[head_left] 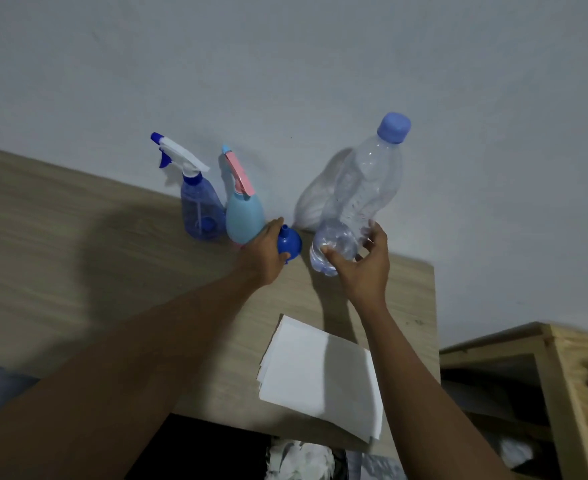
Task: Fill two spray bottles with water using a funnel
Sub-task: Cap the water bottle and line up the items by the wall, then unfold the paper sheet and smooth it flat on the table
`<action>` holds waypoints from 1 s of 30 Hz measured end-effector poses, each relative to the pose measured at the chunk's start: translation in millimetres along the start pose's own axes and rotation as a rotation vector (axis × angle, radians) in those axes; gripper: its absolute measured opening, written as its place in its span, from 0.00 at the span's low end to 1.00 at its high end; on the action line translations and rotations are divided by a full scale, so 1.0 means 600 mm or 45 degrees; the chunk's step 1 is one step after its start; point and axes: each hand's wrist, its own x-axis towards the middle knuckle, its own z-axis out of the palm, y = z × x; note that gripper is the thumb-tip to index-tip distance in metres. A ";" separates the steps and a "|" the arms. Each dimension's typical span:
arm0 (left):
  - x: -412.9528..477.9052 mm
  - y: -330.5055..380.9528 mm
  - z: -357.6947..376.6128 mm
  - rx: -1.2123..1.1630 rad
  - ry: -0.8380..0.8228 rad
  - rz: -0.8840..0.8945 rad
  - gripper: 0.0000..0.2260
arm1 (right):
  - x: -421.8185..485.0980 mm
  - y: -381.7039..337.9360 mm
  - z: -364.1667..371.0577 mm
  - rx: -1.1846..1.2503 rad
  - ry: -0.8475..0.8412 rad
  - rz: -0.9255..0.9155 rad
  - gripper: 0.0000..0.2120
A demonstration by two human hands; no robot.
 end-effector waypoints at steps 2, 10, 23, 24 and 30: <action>-0.019 0.004 0.003 -0.014 0.117 0.044 0.39 | -0.015 -0.003 -0.017 -0.031 -0.033 -0.035 0.51; -0.203 0.036 0.002 -0.136 0.107 -0.056 0.19 | -0.186 0.090 -0.166 -0.361 0.094 0.094 0.24; -0.260 0.033 0.030 0.019 -0.045 0.035 0.13 | -0.286 0.174 -0.190 -0.501 -0.150 0.261 0.32; -0.259 0.034 0.030 0.025 -0.044 0.025 0.11 | -0.287 0.176 -0.188 -0.500 -0.145 0.255 0.32; -0.259 0.045 0.026 -0.032 -0.019 -0.015 0.06 | -0.288 0.177 -0.188 -0.526 -0.133 0.252 0.33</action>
